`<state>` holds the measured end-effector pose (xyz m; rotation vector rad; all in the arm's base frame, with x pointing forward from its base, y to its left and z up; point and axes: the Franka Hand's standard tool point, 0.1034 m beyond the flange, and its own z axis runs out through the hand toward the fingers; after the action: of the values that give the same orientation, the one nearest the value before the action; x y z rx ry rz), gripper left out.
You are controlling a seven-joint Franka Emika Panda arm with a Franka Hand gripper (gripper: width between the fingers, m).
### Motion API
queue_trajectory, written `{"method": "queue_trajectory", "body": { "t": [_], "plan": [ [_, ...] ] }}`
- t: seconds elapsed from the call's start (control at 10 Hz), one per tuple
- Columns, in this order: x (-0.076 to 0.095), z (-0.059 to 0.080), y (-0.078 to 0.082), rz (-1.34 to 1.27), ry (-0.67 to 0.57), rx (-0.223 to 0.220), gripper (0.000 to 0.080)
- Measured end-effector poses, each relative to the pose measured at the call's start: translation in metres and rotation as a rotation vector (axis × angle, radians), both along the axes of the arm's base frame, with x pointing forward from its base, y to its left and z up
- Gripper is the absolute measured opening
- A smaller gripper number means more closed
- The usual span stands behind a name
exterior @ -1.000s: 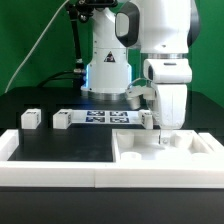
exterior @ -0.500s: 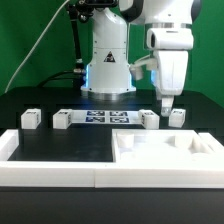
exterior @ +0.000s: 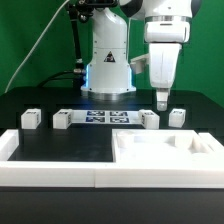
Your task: Assemble one leg
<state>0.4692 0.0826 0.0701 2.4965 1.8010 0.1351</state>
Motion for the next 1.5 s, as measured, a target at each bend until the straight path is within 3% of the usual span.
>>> {"method": "queue_trajectory", "body": {
  "t": [0.1, 0.3, 0.6, 1.2, 1.3, 1.5],
  "plan": [
    [-0.002, -0.001, 0.000, -0.095, -0.002, 0.017, 0.0649],
    [-0.022, -0.009, 0.002, -0.418, 0.014, 0.068, 0.0649],
    [-0.027, -0.011, 0.012, -0.730, 0.029, 0.115, 0.0649],
    [-0.032, -0.017, 0.014, -1.219, 0.067, 0.178, 0.0649],
    [-0.039, -0.019, 0.013, -1.367, 0.063, 0.208, 0.0649],
    [-0.052, -0.023, 0.016, -1.547, 0.081, 0.222, 0.0649]
  ]
}}
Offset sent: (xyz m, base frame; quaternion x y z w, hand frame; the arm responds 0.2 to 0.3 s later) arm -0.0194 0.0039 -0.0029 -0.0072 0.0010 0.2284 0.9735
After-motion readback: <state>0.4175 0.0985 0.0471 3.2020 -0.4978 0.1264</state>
